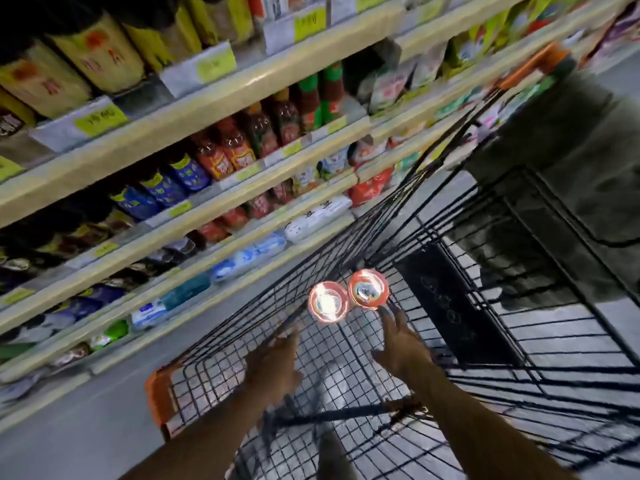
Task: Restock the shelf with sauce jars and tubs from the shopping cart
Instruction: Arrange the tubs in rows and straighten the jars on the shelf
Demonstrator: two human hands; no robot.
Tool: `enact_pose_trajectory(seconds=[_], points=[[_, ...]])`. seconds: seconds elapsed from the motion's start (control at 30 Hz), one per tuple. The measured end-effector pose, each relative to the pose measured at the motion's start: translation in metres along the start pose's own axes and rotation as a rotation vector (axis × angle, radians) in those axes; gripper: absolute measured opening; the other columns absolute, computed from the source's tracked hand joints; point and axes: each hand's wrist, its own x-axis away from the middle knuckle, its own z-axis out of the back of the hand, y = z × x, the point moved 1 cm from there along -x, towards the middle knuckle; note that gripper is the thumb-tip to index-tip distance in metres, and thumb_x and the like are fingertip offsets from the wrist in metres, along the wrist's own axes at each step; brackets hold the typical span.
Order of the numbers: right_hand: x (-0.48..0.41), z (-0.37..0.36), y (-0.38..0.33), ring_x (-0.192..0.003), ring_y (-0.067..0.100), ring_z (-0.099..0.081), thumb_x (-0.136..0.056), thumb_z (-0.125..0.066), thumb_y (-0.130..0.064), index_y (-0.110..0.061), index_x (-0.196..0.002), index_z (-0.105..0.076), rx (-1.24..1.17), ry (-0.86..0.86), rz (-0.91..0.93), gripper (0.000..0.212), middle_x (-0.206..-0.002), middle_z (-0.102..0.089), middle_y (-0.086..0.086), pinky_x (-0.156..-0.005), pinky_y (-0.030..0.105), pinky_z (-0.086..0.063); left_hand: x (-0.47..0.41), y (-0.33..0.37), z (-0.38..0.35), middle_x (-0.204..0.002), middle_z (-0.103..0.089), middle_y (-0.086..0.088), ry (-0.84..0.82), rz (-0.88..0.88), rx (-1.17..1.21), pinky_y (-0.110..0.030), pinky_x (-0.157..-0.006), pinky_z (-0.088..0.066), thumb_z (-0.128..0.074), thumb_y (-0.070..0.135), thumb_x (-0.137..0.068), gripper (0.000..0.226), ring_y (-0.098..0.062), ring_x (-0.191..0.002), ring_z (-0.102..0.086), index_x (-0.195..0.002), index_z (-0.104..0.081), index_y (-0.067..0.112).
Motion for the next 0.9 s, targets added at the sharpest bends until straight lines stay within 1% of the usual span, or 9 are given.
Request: enact_pose_trajectory(seconds=[0.07,0.17,0.33,0.43,0.57,0.7,0.77,0.83,0.9], points=[[-0.028,0.005,0.004,-0.143,0.035,-0.038,-0.094,-0.064,-0.036,-0.025,-0.158,0.014,0.059,-0.002,0.004,0.101,-0.166,0.016,0.009,-0.109,0.047,-0.042,-0.021,0.001,-0.012,-0.163,-0.032,-0.003,-0.023,0.035,0.05,-0.047,-0.113,-0.039,-0.068,0.044,-0.09,0.094,-0.027,-0.143,-0.041,-0.16,-0.007,0.028],[-0.066,0.008,0.008,-0.134,0.033,-0.049,-0.096,-0.062,-0.038,-0.021,-0.157,0.019,0.158,0.001,0.017,0.102,-0.165,0.02,0.01,-0.101,0.042,-0.048,-0.056,0.003,-0.026,-0.166,-0.025,-0.005,-0.041,0.032,0.09,-0.043,-0.117,-0.034,-0.068,0.039,-0.093,0.088,-0.027,-0.148,-0.034,-0.161,-0.015,0.021],[-0.118,0.004,0.015,-0.107,0.026,-0.066,-0.085,-0.075,-0.033,-0.031,-0.155,0.021,0.199,0.105,0.079,0.12,-0.166,0.019,0.004,-0.08,0.034,-0.057,-0.112,0.004,-0.047,-0.164,-0.028,0.004,0.009,0.036,0.186,-0.027,-0.101,-0.036,-0.073,0.036,-0.091,0.092,-0.02,-0.143,-0.04,-0.161,-0.013,0.029],[-0.133,-0.004,0.022,-0.109,0.024,-0.066,-0.083,-0.077,-0.031,-0.033,-0.156,0.019,0.217,0.137,0.163,0.121,-0.167,0.016,0.002,-0.08,0.032,-0.059,-0.138,0.0,-0.061,-0.155,-0.042,0.002,0.051,0.073,0.308,-0.022,-0.093,-0.03,-0.081,0.031,-0.084,0.097,-0.018,-0.137,-0.047,-0.159,-0.019,0.028],[-0.145,-0.017,0.026,-0.111,0.025,-0.066,-0.085,-0.075,-0.035,-0.034,-0.155,0.021,0.256,0.213,0.188,0.118,-0.167,0.008,0.009,-0.081,0.032,-0.058,-0.154,-0.003,-0.076,-0.152,-0.045,0.001,0.163,0.112,0.43,-0.026,-0.1,-0.037,-0.085,0.032,-0.079,0.097,-0.021,-0.138,-0.046,-0.156,-0.027,0.027],[-0.136,-0.031,0.031,-0.105,0.026,-0.066,-0.077,-0.076,-0.052,-0.033,-0.154,0.02,0.268,0.23,0.184,0.125,-0.159,-0.013,0.017,-0.08,0.038,-0.059,-0.152,-0.004,-0.084,-0.147,-0.049,-0.004,0.224,0.085,0.418,-0.024,-0.093,-0.04,-0.085,0.039,-0.079,0.092,-0.021,-0.132,-0.052,-0.154,-0.034,0.021],[-0.125,-0.038,0.035,-0.107,0.025,-0.064,-0.076,-0.067,-0.071,-0.028,-0.155,0.018,0.283,0.186,0.125,0.123,-0.153,-0.022,0.016,-0.08,0.039,-0.059,-0.153,-0.004,-0.086,-0.148,-0.049,-0.004,0.218,0.089,0.448,-0.023,-0.093,-0.038,-0.084,0.043,-0.078,0.095,-0.019,-0.132,-0.05,-0.155,-0.031,0.022],[-0.113,-0.051,0.043,-0.106,0.024,-0.065,-0.078,-0.045,-0.087,-0.02,-0.156,0.005,0.299,0.171,0.076,0.114,-0.146,-0.033,0.014,-0.075,0.036,-0.058,-0.157,-0.002,-0.086,-0.147,-0.052,0.0,0.219,0.082,0.506,-0.026,-0.099,-0.044,-0.082,0.052,-0.077,0.097,-0.012,-0.13,-0.052,-0.155,-0.029,0.03],[-0.1,-0.065,0.05,-0.099,0.02,-0.069,-0.088,-0.022,-0.083,-0.017,-0.153,-0.018,0.242,0.162,0.064,0.093,-0.135,-0.051,0.011,-0.068,0.031,-0.056,-0.164,-0.005,-0.089,-0.141,-0.056,0.007,0.226,0.06,0.539,-0.038,-0.099,-0.054,-0.078,0.065,-0.074,0.093,-0.009,-0.127,-0.056,-0.151,-0.031,0.04]])
